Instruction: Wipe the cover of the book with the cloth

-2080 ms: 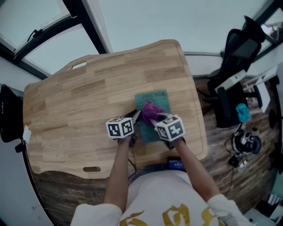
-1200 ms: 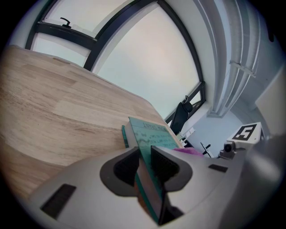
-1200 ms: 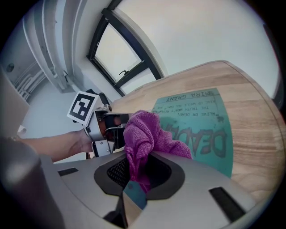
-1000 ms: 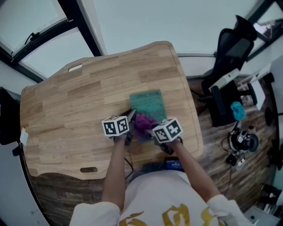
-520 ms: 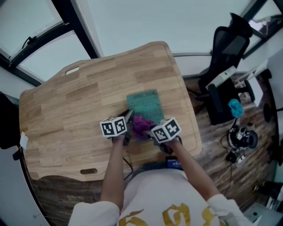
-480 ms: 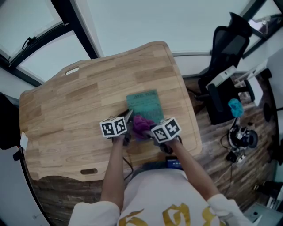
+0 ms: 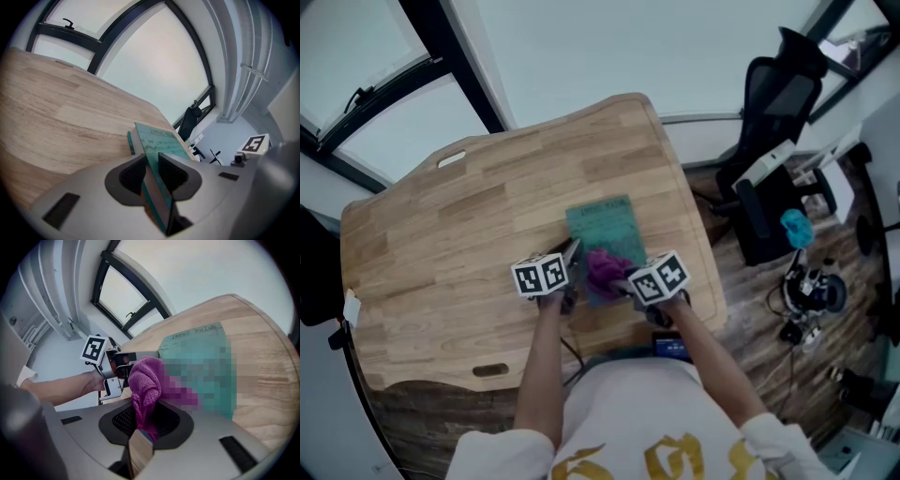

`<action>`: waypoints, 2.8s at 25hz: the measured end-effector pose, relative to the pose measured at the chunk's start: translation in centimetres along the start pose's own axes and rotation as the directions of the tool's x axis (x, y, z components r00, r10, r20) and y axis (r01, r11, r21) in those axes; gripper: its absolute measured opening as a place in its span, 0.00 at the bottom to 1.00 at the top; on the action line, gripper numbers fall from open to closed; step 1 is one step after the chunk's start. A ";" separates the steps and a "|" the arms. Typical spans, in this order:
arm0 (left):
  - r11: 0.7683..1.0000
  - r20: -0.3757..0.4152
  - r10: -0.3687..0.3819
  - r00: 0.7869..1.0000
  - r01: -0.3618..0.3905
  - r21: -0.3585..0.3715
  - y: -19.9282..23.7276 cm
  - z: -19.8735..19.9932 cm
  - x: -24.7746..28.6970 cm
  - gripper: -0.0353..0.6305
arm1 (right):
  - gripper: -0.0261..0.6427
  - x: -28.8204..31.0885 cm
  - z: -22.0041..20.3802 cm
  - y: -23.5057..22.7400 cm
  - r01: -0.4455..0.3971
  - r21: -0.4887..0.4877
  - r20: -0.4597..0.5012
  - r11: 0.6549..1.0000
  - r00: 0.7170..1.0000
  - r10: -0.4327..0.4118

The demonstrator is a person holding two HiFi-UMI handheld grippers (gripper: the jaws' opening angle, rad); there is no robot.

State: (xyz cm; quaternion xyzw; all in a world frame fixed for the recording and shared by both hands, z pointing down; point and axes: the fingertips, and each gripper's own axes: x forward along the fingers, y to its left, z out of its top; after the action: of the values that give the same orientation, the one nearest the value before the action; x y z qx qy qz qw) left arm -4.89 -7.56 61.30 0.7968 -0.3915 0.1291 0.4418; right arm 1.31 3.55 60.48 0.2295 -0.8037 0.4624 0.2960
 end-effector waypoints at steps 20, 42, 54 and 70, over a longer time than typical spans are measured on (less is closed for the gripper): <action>1.000 -0.001 0.001 1.000 -0.001 -0.001 0.1 -0.2 0.0 0.18 | 0.13 -0.9 0.2 -1.2 0.011 0.001 -0.015 1.000 1.000 -0.011; 1.000 -0.003 0.003 1.000 -0.003 -0.006 0.1 -0.6 0.0 0.18 | 0.13 0.3 4.5 -2.6 0.002 0.000 -0.003 1.000 1.000 -0.002; 1.000 -0.009 -0.005 1.000 0.005 -0.005 -0.1 -0.6 0.1 0.18 | 0.13 0.3 7.6 -4.4 0.033 0.013 0.033 0.999 0.999 -0.033; 1.000 -0.025 -0.022 0.999 0.022 -0.011 -1.0 -0.7 0.9 0.18 | 0.13 -1.6 12.4 -9.6 0.148 0.179 0.195 0.973 0.964 -0.183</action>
State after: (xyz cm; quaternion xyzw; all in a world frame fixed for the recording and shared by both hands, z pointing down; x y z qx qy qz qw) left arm -3.48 -7.15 61.63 0.7969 -0.3778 0.1324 0.4524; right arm 5.35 -11.74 60.32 0.3670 -0.7680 0.4732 0.2272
